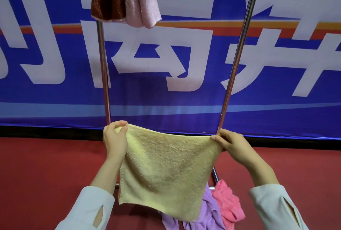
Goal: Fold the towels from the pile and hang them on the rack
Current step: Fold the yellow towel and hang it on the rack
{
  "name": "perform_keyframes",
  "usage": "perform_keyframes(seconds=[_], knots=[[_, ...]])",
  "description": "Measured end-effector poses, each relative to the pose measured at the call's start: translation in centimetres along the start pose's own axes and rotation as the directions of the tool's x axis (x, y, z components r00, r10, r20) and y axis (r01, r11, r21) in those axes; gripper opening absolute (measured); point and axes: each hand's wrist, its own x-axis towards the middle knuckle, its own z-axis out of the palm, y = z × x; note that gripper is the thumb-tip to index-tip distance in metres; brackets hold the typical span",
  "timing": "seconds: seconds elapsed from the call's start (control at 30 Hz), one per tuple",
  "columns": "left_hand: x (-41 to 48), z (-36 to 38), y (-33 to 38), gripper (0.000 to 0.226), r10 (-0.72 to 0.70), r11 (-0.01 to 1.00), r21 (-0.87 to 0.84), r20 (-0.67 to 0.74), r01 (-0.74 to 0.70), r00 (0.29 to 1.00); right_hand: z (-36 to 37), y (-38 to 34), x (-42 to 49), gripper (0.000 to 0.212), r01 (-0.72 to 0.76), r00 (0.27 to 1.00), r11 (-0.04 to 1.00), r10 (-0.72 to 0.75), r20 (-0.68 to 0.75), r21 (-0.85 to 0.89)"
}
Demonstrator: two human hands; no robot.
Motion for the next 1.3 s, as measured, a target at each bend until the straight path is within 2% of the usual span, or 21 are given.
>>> perform_keyframes(seconds=[0.23,0.3,0.47,0.53,0.6,0.67,0.73,0.83,0.9,0.97,1.03,1.07,1.17,1.3], knots=[[-0.4,0.0,0.3,0.014,0.002,0.999,-0.037,0.016,-0.001,1.0,-0.5,-0.2,-0.3,0.034,-0.012,0.939,0.986,0.067,-0.337,0.164],[-0.7,0.1,0.6,0.007,0.017,0.998,-0.054,-0.002,-0.017,1.0,-0.6,-0.3,-0.3,0.032,-0.003,0.926,0.978,0.082,-0.37,0.21],[-0.8,0.3,0.8,0.025,-0.038,0.995,-0.097,0.0,0.037,0.999,-0.9,-0.3,-0.2,0.021,0.027,0.918,0.96,0.086,-0.387,0.277],[-1.0,0.4,1.4,0.03,-0.093,0.986,-0.137,0.007,0.093,0.996,-1.3,-0.6,-0.2,0.015,0.025,0.941,0.92,0.111,-0.32,0.39],[-1.5,0.8,2.5,0.03,-0.122,0.971,-0.2,0.056,0.131,0.991,-1.5,-1.3,-0.4,0.009,-0.038,0.979,0.835,0.142,-0.149,0.548],[-2.3,1.7,3.5,0.028,-0.07,0.975,-0.201,0.152,0.1,0.986,-1.1,-2.4,-0.5,0.006,-0.174,0.983,0.741,0.166,0.074,0.649],[-3.6,2.9,4.6,0.031,0.024,0.993,-0.118,0.275,0.009,0.961,-0.1,-3.5,-0.4,0.007,-0.269,0.962,0.708,0.169,0.213,0.653],[-6.0,4.3,5.8,0.027,0.11,0.994,-0.056,0.375,-0.096,0.921,1.8,-5.1,-0.1,0.008,-0.289,0.956,0.661,0.165,0.241,0.693],[-7.1,4.9,6.4,0.026,0.12,0.993,-0.065,0.406,-0.103,0.906,2.6,-5.9,0.1,0.007,-0.246,0.968,0.644,0.132,0.212,0.724],[-7.7,5.2,6.7,0.025,0.108,0.993,-0.088,0.436,-0.077,0.894,3.0,-6.4,0.1,0.017,-0.194,0.978,0.696,0.08,0.194,0.691],[-7.8,5.2,6.7,0.023,0.095,0.993,-0.103,0.445,-0.055,0.89,3.2,-6.6,-0.1,0.026,-0.125,0.986,0.815,0.038,0.163,0.566],[-7.9,5.2,6.8,0.022,0.089,0.993,-0.107,0.451,-0.045,0.888,3.3,-6.7,-0.1,0.024,-0.087,0.991,0.854,0.019,0.136,0.513],[-8.0,5.3,6.9,0.02,0.094,0.994,-0.1,0.487,-0.051,0.868,4.1,-7.1,-0.1,0.006,-0.009,0.998,0.887,-0.02,0.057,0.462],[-8.1,5.7,6.5,0.016,0.112,0.994,-0.063,0.517,-0.093,0.849,4.9,-7.3,0.3,0.005,0.092,0.994,0.985,-0.083,-0.068,0.144]])
